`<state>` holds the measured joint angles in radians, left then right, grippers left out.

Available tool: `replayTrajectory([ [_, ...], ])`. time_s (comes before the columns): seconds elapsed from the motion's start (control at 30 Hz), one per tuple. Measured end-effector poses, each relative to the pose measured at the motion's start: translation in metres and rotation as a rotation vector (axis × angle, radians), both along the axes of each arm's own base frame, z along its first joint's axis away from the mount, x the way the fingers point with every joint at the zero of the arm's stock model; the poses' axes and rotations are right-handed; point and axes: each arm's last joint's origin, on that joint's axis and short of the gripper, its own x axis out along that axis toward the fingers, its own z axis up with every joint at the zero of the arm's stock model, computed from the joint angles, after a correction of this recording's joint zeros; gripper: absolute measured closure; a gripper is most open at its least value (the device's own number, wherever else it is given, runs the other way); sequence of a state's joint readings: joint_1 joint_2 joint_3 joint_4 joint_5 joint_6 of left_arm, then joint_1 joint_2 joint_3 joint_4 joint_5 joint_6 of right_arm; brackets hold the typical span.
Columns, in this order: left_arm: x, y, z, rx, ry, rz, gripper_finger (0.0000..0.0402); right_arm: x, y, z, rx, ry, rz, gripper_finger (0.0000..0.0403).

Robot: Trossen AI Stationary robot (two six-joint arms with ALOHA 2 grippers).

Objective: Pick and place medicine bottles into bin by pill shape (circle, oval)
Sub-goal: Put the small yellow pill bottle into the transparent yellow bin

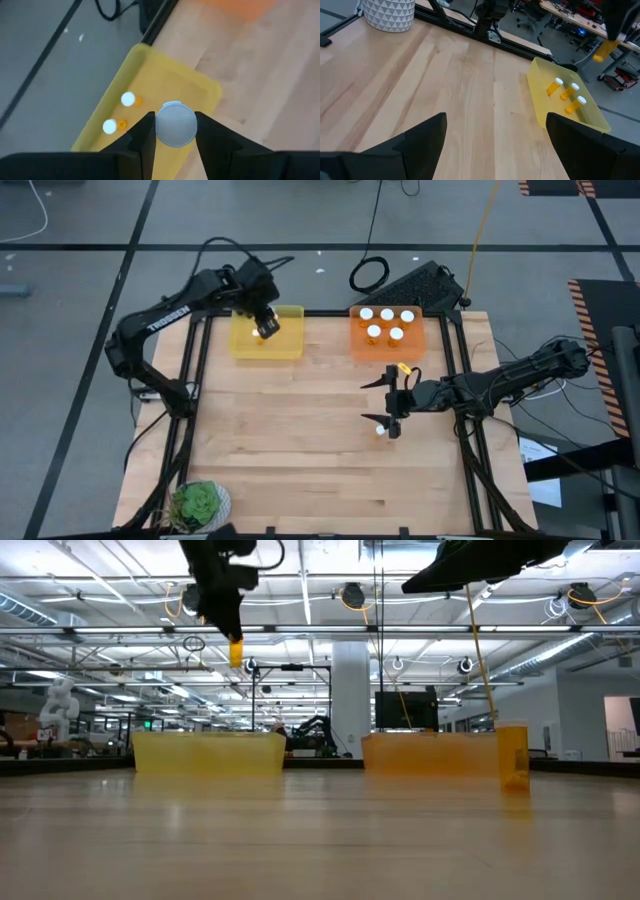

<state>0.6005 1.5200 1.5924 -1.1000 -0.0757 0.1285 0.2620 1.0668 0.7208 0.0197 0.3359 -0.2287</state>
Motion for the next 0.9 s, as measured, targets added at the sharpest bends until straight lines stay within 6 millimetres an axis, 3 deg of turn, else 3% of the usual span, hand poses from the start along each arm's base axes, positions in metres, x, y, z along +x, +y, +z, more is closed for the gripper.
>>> replayTrajectory([
  [0.3, 0.003, 0.013, -0.058, -0.051, -0.022, 0.129, 0.0277, 0.000, 0.000, 0.000, -0.001, 0.002, -0.001, 0.0065],
  [0.6, 0.001, 0.019, -0.103, -0.073, -0.085, 0.245, 0.0277, -0.001, 0.000, -0.007, -0.007, 0.009, 0.000, 0.0065],
  [0.9, -0.004, 0.020, -0.128, -0.057, -0.139, 0.450, 0.0277, 0.000, -0.005, -0.010, -0.010, -0.025, -0.013, 0.0065],
])
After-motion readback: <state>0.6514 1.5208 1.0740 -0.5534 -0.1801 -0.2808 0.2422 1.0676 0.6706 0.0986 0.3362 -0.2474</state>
